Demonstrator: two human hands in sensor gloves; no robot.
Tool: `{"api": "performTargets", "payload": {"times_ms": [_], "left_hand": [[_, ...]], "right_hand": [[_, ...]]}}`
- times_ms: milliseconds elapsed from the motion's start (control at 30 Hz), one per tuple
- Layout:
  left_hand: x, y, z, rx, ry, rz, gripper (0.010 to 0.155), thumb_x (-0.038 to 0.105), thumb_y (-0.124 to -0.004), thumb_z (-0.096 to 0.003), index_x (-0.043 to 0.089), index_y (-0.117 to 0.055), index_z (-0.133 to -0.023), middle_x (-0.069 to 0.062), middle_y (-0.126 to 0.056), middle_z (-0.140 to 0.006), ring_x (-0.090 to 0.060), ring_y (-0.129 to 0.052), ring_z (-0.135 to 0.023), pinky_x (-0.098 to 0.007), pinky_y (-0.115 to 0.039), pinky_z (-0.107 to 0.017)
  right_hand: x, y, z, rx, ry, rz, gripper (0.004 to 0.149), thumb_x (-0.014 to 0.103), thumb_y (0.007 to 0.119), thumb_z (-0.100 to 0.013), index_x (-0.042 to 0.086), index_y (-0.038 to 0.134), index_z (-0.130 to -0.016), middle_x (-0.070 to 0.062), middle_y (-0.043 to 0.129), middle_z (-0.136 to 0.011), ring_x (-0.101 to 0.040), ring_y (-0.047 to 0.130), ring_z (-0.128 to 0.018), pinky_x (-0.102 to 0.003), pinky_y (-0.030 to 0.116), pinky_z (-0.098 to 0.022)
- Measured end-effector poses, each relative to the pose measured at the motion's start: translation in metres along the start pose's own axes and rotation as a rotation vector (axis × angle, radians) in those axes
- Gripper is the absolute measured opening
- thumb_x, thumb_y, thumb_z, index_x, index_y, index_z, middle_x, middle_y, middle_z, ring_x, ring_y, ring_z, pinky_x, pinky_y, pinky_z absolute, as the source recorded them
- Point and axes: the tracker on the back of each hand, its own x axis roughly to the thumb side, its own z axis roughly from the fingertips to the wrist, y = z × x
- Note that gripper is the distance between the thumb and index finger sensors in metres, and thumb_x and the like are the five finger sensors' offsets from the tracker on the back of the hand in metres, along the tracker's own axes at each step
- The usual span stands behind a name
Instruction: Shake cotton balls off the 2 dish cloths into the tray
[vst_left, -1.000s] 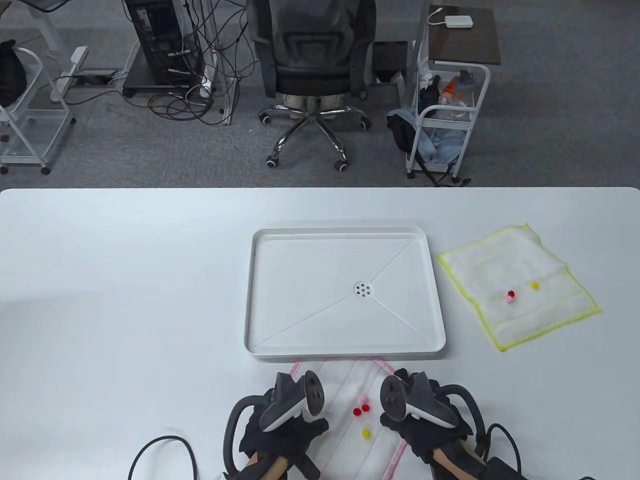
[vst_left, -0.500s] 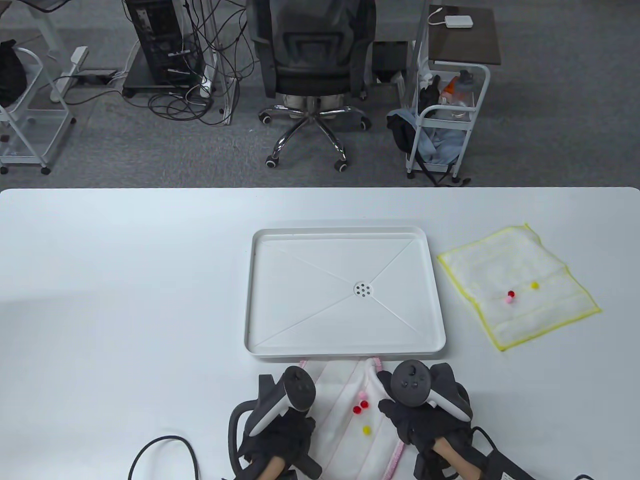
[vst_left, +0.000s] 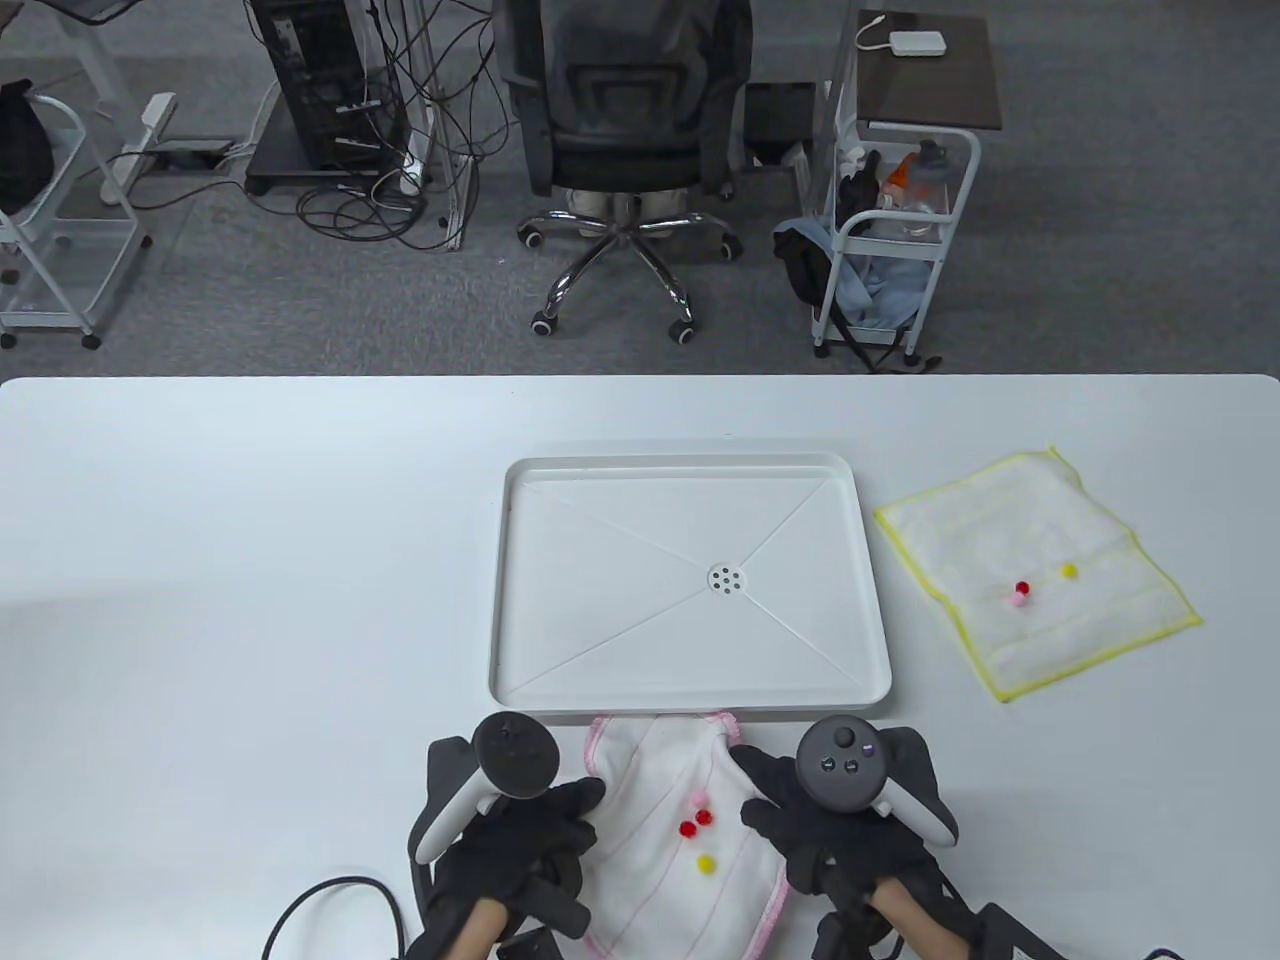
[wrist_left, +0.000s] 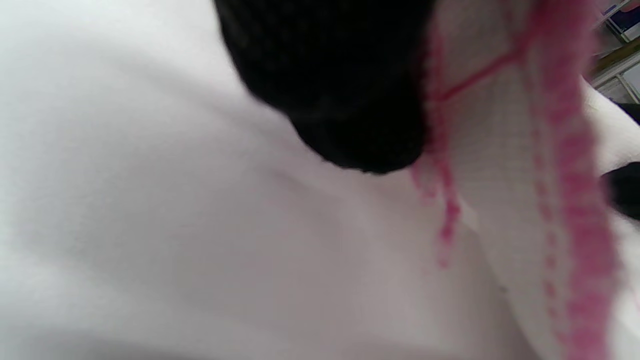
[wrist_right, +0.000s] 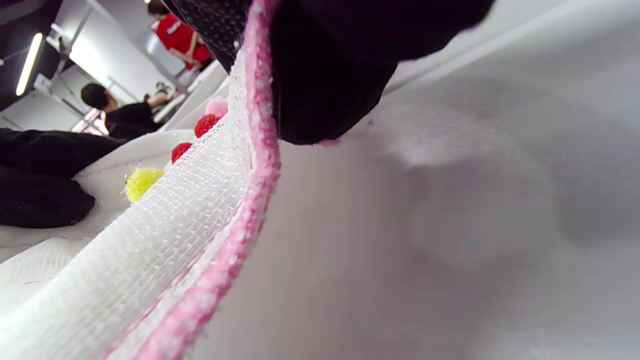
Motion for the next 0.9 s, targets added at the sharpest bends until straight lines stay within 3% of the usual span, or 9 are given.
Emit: {"api": "performTargets", "payload": {"times_ms": [267,633,767,900], "left_hand": [[-0.008,0.016,0.017,-0.035,-0.053,0.082,0.050,0.031,-0.074,-0.0542,0.035,-0.062,-0.102,-0.009,-0.082,-0.087,-0.007,-0.106,-0.036,-0.004,-0.095,-0.019],[-0.004,0.052,0.036,-0.007,-0.144,0.180,0.049,0.030,-0.074,-0.0543,0.035,-0.064,-0.102,-0.011,-0.083,-0.086,-0.007,-0.106,-0.035,-0.004,-0.096,-0.018],[0.000,0.070,0.033,0.012,-0.158,0.204,0.049,0.030,-0.074,-0.0545,0.035,-0.064,-0.102,-0.011,-0.082,-0.086,-0.008,-0.106,-0.035,-0.004,-0.096,-0.018],[0.009,0.099,0.018,0.069,-0.148,0.221,0.048,0.030,-0.074,-0.0546,0.036,-0.064,-0.102,-0.010,-0.082,-0.087,-0.008,-0.106,-0.035,-0.004,-0.096,-0.018]], "right_hand": [[0.015,-0.008,0.010,0.019,-0.031,-0.055,0.053,0.021,0.075,-0.055,0.010,0.054,-0.103,-0.018,0.076,-0.085,-0.018,0.097,-0.033,-0.022,0.087,-0.014],[0.031,-0.032,0.012,0.003,-0.077,-0.156,0.052,0.020,0.075,-0.055,0.010,0.055,-0.103,-0.019,0.076,-0.084,-0.018,0.097,-0.032,-0.021,0.087,-0.013],[0.039,-0.045,0.007,-0.045,-0.084,-0.125,0.052,0.020,0.075,-0.055,0.010,0.055,-0.103,-0.019,0.077,-0.084,-0.019,0.098,-0.033,-0.021,0.087,-0.014],[0.045,-0.065,-0.014,-0.109,-0.054,-0.138,0.052,0.020,0.075,-0.056,0.010,0.055,-0.103,-0.019,0.076,-0.084,-0.020,0.098,-0.034,-0.022,0.087,-0.014]]}}
